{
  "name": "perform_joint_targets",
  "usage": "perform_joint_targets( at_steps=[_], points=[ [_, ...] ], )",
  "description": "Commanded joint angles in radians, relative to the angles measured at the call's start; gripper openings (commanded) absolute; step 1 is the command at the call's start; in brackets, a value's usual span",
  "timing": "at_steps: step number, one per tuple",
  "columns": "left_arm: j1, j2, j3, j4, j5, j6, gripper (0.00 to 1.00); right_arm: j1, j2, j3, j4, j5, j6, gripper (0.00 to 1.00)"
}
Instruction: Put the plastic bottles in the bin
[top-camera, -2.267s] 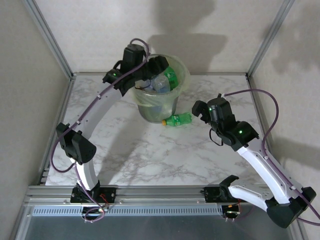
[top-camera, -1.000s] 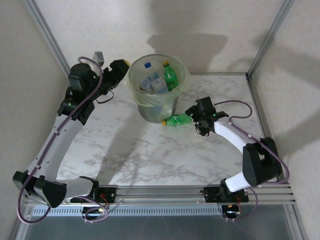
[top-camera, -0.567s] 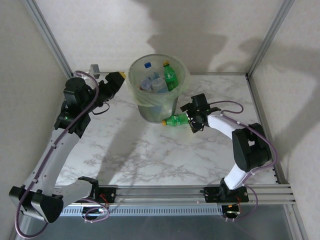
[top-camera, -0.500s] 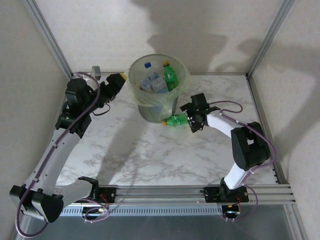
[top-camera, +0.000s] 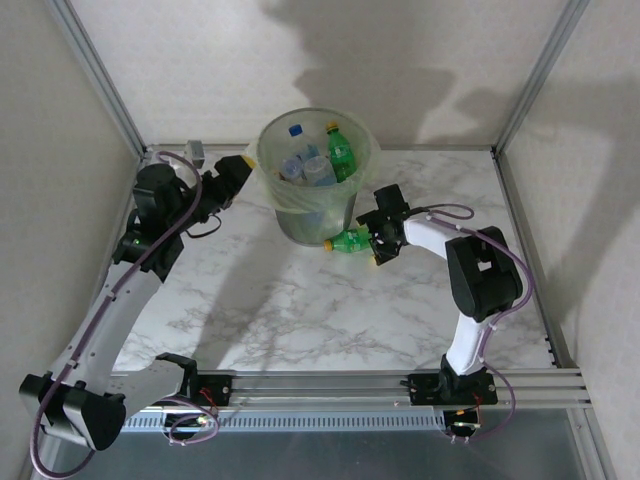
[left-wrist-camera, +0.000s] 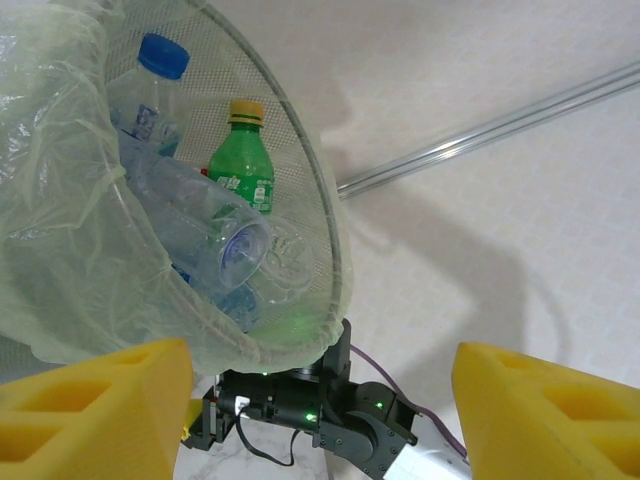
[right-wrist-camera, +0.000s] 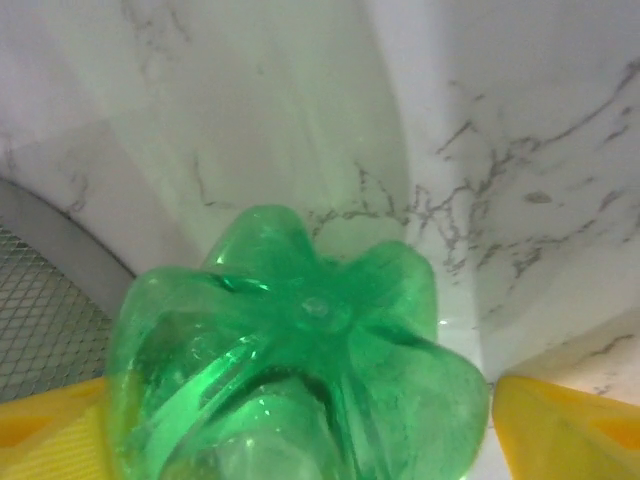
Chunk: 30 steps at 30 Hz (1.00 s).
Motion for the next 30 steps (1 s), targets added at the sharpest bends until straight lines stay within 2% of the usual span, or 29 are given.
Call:
perform_joint_targets(
  at_steps=[1,10,22,30],
  points=[
    [0.010,-0.022,-0.016,0.017,0.023,-0.005,0.69,-0.011,0.016,0.018,-0.044,0.001,0.008,0.84],
    [0.008,-0.025,-0.023,-0.017,0.007,0.016,0.73,-0.022,-0.038,-0.070,0.013,0.009,-0.011,0.74],
    [0.008,-0.022,-0.026,-0.053,-0.014,0.054,0.76,-0.022,-0.188,-0.158,0.012,0.094,-0.083,0.57],
    [-0.032,-0.030,-0.014,-0.112,-0.101,0.138,0.87,-0.021,-0.374,-0.232,-0.038,0.173,-0.198,0.51]
  ],
)
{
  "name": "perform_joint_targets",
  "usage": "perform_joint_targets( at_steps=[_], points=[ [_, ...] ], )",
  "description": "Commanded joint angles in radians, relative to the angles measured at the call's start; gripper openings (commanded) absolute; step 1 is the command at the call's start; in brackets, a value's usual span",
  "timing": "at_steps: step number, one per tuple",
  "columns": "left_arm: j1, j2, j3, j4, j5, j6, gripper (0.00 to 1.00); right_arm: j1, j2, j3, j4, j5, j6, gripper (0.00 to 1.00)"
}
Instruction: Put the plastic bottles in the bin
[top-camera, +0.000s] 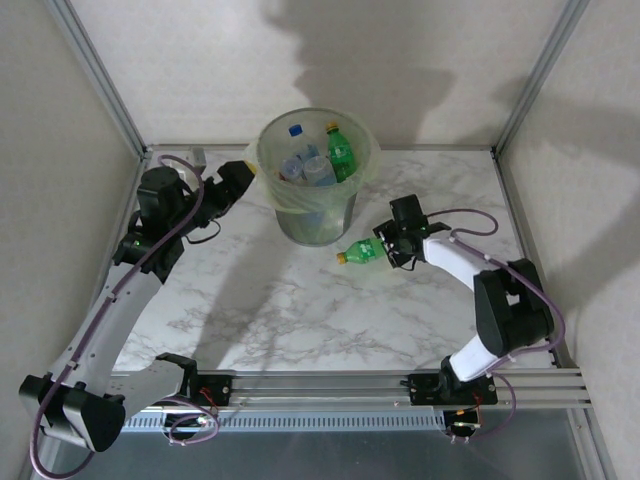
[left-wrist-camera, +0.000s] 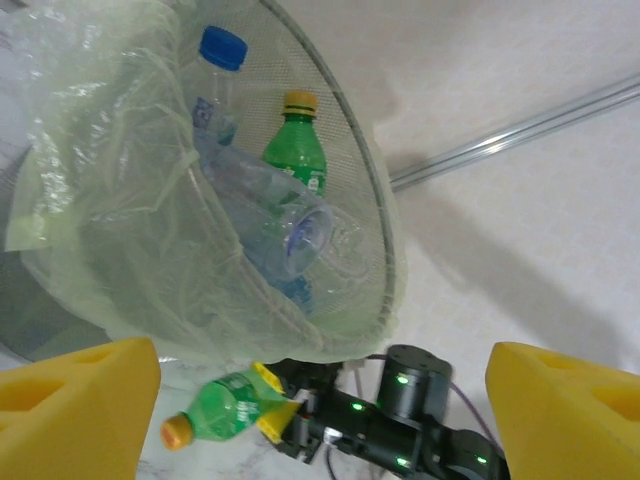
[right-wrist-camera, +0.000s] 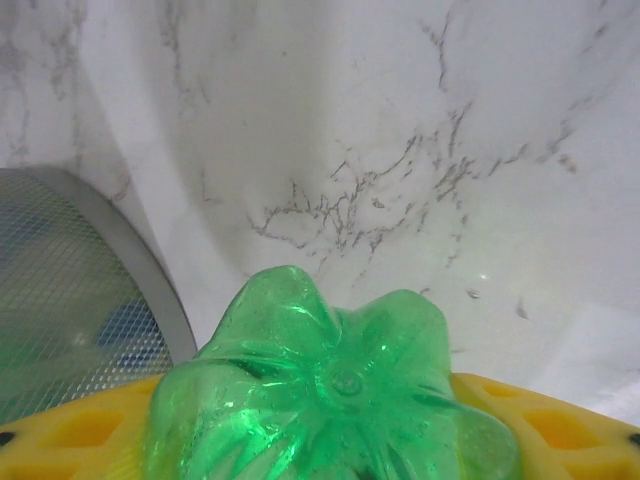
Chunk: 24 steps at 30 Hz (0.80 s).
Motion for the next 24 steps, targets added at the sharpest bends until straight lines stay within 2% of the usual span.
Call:
perform_joint_targets(
  at_steps=[1,8,14,20,24],
  points=[
    [-0.038,-0.022,0.008,-0.042,-0.065,0.072,0.88,-0.005,-0.111,-0.037,-0.048,0.068,-0.098,0.51],
    [-0.149,-0.018,0.089,-0.105,-0.161,0.226,1.00,-0.005,-0.346,-0.098,-0.112,0.058,-0.278,0.50],
    [-0.238,0.035,0.149,-0.088,-0.078,0.310,1.00,-0.002,-0.553,-0.061,-0.119,-0.034,-0.446,0.51],
    [-0.393,0.190,0.275,-0.185,-0.052,0.419,1.00,0.003,-0.581,0.062,-0.147,-0.121,-0.527,0.51],
    [-0.511,0.276,0.357,-0.254,-0.095,0.501,1.00,0.026,-0.573,0.105,-0.096,-0.180,-0.537,0.52]
  ],
)
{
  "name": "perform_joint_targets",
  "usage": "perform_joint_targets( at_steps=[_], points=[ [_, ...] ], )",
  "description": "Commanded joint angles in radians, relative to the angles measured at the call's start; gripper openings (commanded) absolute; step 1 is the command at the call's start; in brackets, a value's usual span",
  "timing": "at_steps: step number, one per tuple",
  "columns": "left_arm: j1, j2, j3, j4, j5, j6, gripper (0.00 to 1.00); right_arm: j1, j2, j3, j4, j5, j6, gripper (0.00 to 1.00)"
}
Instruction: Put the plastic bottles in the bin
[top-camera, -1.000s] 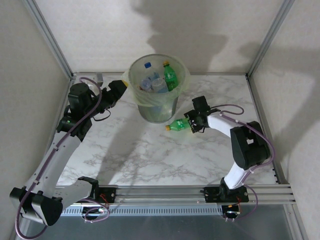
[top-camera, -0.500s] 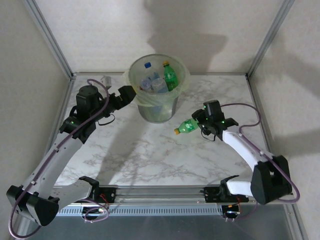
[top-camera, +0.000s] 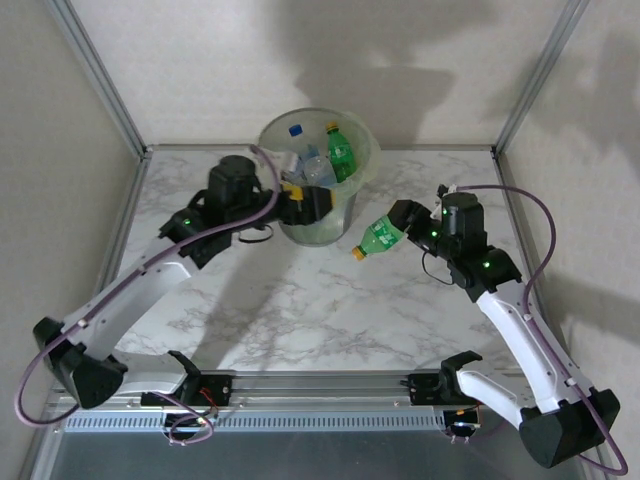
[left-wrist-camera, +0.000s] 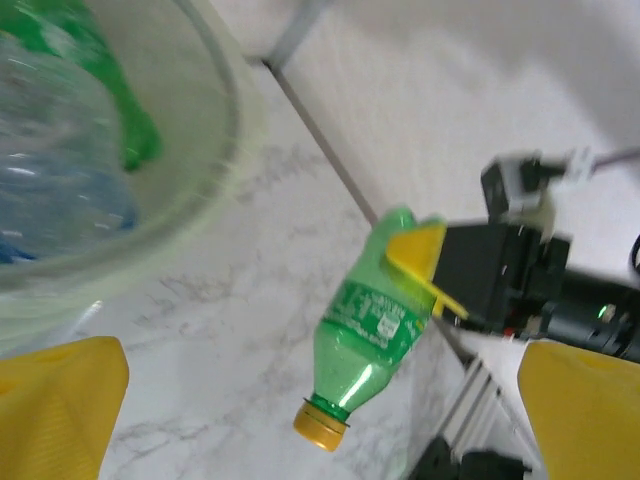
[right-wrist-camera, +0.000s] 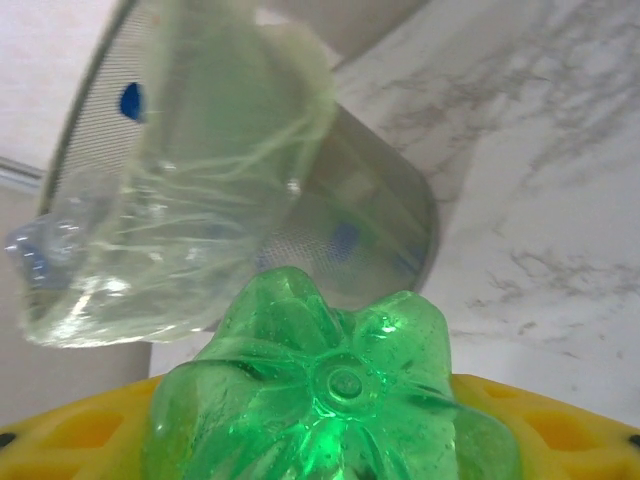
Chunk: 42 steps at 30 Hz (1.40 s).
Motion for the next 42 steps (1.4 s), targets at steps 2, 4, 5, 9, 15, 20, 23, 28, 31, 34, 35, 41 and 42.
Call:
perform_joint_targets(
  at_steps=[2,4,5,9,15,20,23,28,31,34,35,41,42],
  points=[
    [-0.081,0.054,0.071,-0.078,0.023,0.114,1.00,0.049,0.000,0.051,0.080,-0.091,-0.063,0.52],
    [-0.084,0.068,0.067,-0.058,0.077,0.098,1.00,0.074,-0.006,0.056,0.122,-0.111,-0.081,0.53],
    [-0.083,0.072,0.063,-0.044,0.110,0.085,1.00,0.083,-0.012,0.050,0.154,-0.133,-0.087,0.53],
    [-0.081,0.067,0.063,0.009,0.179,0.024,1.00,0.090,-0.065,0.009,0.277,-0.192,-0.080,0.54],
    [-0.037,0.004,0.044,0.080,0.236,-0.050,1.00,0.090,-0.090,0.015,0.400,-0.289,-0.056,0.54],
    [0.039,-0.029,-0.020,0.262,0.385,-0.201,1.00,0.091,-0.072,0.017,0.493,-0.386,-0.021,0.54],
    [0.035,-0.030,-0.004,0.291,0.427,-0.234,0.99,0.090,-0.073,0.019,0.518,-0.399,-0.009,0.54],
    [0.033,-0.029,0.006,0.240,0.474,-0.211,0.98,0.092,-0.066,0.034,0.573,-0.442,0.019,0.54],
    [0.032,-0.022,0.000,0.239,0.488,-0.217,0.97,0.091,-0.055,0.047,0.594,-0.457,0.028,0.54],
    [0.026,-0.020,-0.012,0.305,0.524,-0.257,0.97,0.093,-0.045,0.050,0.614,-0.468,0.040,0.54],
    [0.023,-0.018,-0.012,0.319,0.535,-0.267,0.97,0.093,-0.043,0.051,0.616,-0.469,0.042,0.54],
    [0.001,-0.008,-0.039,0.375,0.576,-0.302,0.97,0.100,-0.036,0.058,0.634,-0.471,0.047,0.54],
    [-0.002,-0.005,-0.043,0.372,0.574,-0.301,0.96,0.102,-0.032,0.060,0.639,-0.472,0.048,0.54]
  ],
)
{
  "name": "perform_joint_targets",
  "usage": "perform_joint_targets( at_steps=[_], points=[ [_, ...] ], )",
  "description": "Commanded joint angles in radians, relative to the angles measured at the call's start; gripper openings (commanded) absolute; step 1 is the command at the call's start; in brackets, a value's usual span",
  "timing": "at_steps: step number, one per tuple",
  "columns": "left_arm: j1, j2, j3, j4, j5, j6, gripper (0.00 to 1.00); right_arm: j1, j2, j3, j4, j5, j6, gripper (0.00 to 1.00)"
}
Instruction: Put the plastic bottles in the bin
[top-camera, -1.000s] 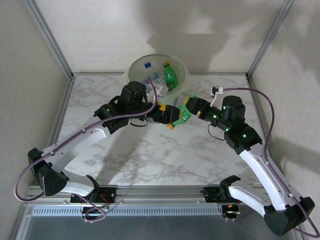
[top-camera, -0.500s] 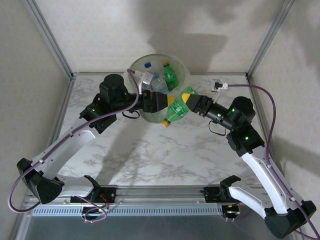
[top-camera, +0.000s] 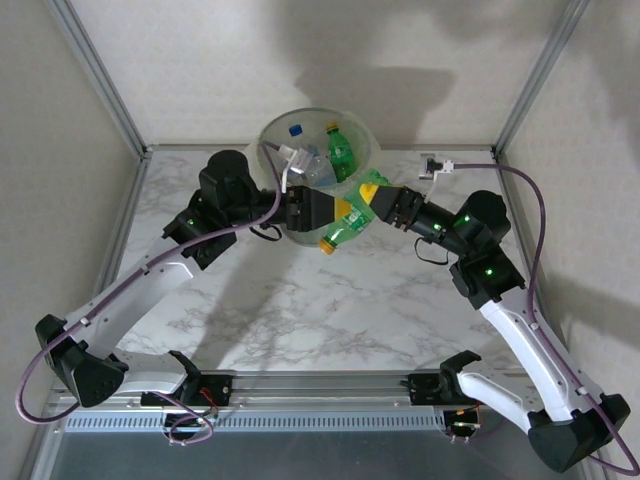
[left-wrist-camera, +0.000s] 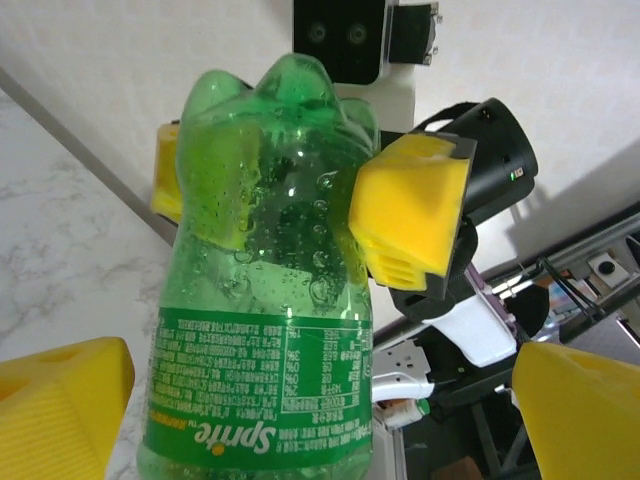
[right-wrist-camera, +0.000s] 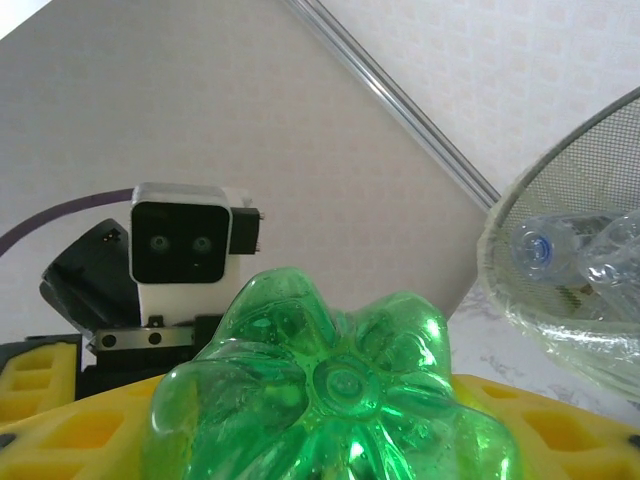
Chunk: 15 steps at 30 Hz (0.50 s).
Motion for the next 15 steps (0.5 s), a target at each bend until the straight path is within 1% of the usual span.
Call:
perform_joint_targets(
  at_steps=[1,5,7,15],
  points=[
    [-0.013,0.014,-0.018,0.048,0.039,-0.017,0.96,0.013,0.006,0.041,0.070,-0.024,0.012,0.54],
    [-0.014,0.022,-0.018,0.041,0.022,-0.007,0.95,0.021,0.019,0.041,0.091,-0.025,0.018,0.54],
    [-0.021,0.023,-0.023,0.073,0.027,-0.022,0.93,0.026,0.026,0.041,0.093,-0.021,0.017,0.53],
    [-0.029,0.029,-0.048,0.107,0.039,-0.038,0.85,0.033,0.041,0.020,0.114,0.007,0.013,0.53]
  ],
)
